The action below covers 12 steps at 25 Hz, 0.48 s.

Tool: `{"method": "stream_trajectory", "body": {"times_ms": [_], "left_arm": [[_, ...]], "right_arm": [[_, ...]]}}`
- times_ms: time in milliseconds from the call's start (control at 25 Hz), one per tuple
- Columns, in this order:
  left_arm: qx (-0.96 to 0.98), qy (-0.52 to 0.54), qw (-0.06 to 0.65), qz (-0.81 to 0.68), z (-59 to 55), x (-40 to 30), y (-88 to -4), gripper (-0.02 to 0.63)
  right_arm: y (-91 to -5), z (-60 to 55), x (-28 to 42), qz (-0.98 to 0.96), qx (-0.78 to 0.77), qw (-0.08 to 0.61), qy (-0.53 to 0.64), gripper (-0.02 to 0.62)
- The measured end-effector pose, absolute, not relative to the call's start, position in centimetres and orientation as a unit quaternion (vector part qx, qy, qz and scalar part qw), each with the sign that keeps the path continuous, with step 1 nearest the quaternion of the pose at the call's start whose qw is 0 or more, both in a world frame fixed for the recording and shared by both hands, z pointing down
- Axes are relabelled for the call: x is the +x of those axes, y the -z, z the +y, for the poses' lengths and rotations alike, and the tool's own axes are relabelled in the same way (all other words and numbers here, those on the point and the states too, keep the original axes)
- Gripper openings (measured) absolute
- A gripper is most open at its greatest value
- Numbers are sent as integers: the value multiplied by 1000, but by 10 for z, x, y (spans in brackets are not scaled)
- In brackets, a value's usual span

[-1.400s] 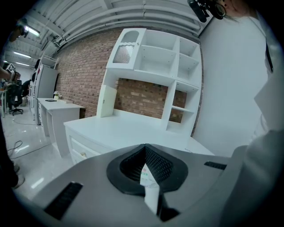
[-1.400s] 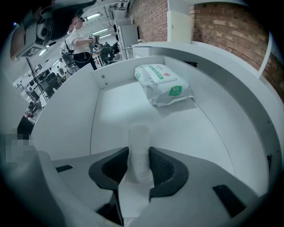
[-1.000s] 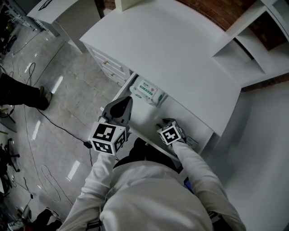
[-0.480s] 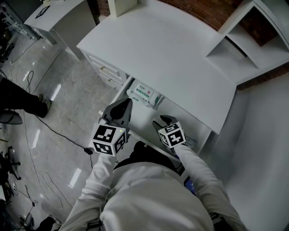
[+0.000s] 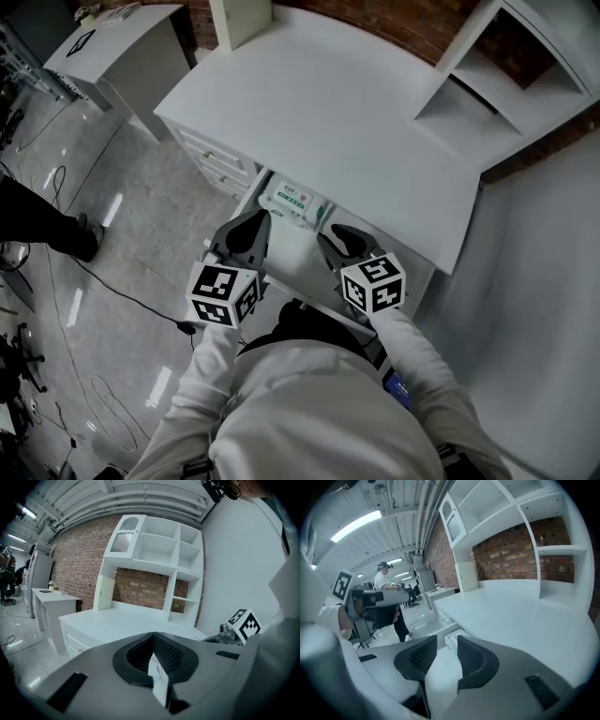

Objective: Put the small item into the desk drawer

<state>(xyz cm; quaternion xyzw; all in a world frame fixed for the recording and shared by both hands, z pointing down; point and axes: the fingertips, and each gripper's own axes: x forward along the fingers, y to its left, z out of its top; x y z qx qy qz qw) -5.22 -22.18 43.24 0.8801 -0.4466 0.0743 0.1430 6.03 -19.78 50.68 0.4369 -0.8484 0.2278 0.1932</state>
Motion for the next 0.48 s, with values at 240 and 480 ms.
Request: {"method": "stream_trajectory", "body": {"times_ms": [240,480], "left_arm": [[884,-70,136,-442,-221,-51,-428,17],[888,-66,131,-437,-218,-48,-423,17]], "right_arm": [[-457,-201,68,-853,464,136,-198,143],[-420,-198,83,-846,496,82,-178,110]]}}
